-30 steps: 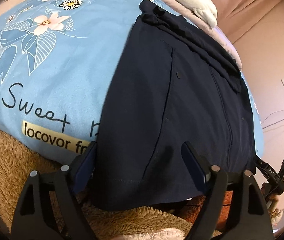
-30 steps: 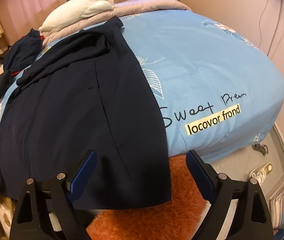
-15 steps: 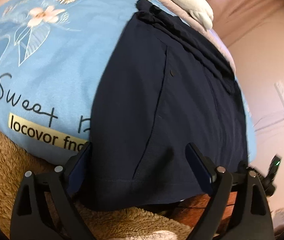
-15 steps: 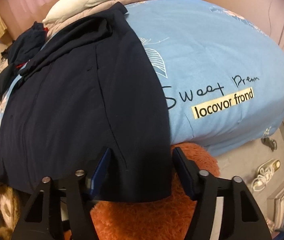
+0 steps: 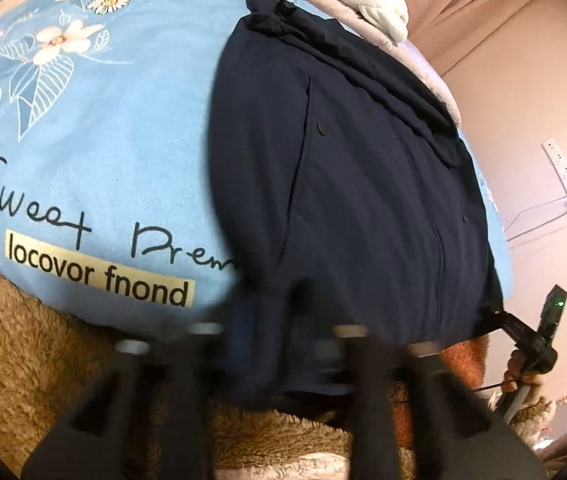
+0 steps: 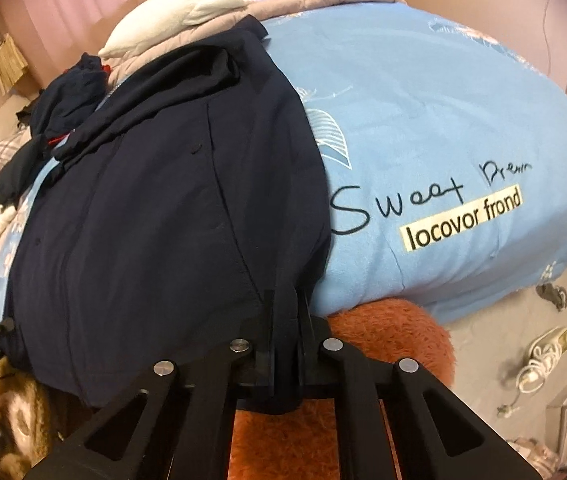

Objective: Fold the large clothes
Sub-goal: 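Lift the hem with both tools and fold it toward the collar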

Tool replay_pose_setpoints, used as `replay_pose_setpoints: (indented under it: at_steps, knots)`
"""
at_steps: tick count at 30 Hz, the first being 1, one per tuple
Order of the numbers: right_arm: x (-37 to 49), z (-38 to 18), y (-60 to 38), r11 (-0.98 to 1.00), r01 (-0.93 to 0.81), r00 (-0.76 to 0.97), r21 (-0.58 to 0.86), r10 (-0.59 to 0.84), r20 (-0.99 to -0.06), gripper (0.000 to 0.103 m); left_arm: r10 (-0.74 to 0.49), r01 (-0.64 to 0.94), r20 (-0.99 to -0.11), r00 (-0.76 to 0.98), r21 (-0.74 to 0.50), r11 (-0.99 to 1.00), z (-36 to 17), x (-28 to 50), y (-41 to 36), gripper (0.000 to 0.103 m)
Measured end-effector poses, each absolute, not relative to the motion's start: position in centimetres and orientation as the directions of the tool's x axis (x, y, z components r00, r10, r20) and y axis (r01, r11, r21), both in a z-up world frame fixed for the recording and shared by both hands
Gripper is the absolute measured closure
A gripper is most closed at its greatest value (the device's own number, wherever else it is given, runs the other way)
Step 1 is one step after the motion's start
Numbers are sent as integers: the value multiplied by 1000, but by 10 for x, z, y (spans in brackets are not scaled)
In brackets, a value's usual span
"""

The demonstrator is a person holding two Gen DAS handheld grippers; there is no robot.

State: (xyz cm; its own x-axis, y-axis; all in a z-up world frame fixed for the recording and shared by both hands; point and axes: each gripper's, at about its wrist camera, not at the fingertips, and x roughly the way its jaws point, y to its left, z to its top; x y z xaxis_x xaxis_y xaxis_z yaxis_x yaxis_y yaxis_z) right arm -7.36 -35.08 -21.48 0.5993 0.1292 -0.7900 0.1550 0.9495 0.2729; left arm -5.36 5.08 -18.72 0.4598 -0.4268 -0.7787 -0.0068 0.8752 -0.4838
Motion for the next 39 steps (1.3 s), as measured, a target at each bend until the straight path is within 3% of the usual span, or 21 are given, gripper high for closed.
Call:
replay_pose_setpoints:
  at_steps: [5,9,21,26,39]
  knots:
    - [-84,-190,-353,944,108,662,311,165,-731,97,-380,-41,-778,501,-460,887,-165,-57,50,97]
    - [-92,-161,-351,942,37,718,334,207,-665,97,-439,42,-665,604,-524,851,-123,-68,48,98]
    - [-113,-105,-350,907,-109,818,406,314,-482,97,-548,144,-507,665,-634,760,-63,-93,60,99]
    - [-125,-83,-343,916,-152,857,371,309,-412,97,-569,218,-440,695,-625,750,-29,-111,56,99]
    - [-151,-64,-338,929,-158,892,334,280,-355,97,-557,241,-376,741,-625,742,-5,-134,73,98]
